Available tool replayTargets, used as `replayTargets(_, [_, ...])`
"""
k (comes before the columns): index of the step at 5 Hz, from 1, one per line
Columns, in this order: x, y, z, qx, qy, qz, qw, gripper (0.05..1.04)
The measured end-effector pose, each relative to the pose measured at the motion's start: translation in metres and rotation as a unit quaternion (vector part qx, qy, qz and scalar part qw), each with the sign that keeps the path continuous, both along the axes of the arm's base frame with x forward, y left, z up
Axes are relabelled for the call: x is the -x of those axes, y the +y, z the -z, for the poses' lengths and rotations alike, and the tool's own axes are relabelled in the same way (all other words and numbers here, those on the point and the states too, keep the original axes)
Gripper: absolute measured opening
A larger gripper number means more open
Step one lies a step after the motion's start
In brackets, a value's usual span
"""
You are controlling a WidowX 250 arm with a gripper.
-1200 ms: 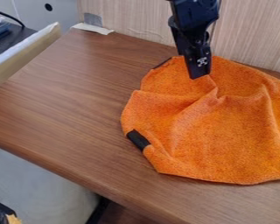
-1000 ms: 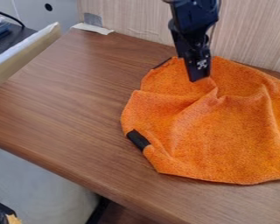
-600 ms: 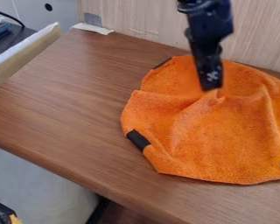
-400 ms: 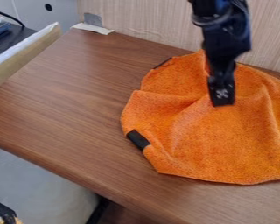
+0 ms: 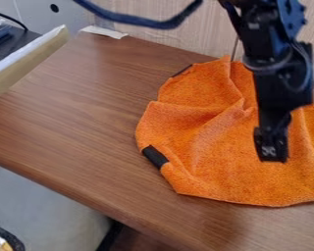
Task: Fold the cloth from bottom right to top left
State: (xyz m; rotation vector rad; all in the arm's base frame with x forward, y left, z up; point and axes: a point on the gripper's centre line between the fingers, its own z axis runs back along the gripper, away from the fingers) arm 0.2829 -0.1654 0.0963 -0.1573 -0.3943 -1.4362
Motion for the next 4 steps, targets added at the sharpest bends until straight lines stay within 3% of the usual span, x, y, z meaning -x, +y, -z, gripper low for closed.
replayTargets(2, [0.016,-0.009,0.035,-0.019,0.01,0.022,0.9995,1.001])
replayTargets(3, [0.017,-0.012,0.057,-0.031,0.023,0.025,0.9989,1.001])
replayTargets(4, [0.016,-0.018,0.067,-0.035,0.03,0.031,0.9985,0.995])
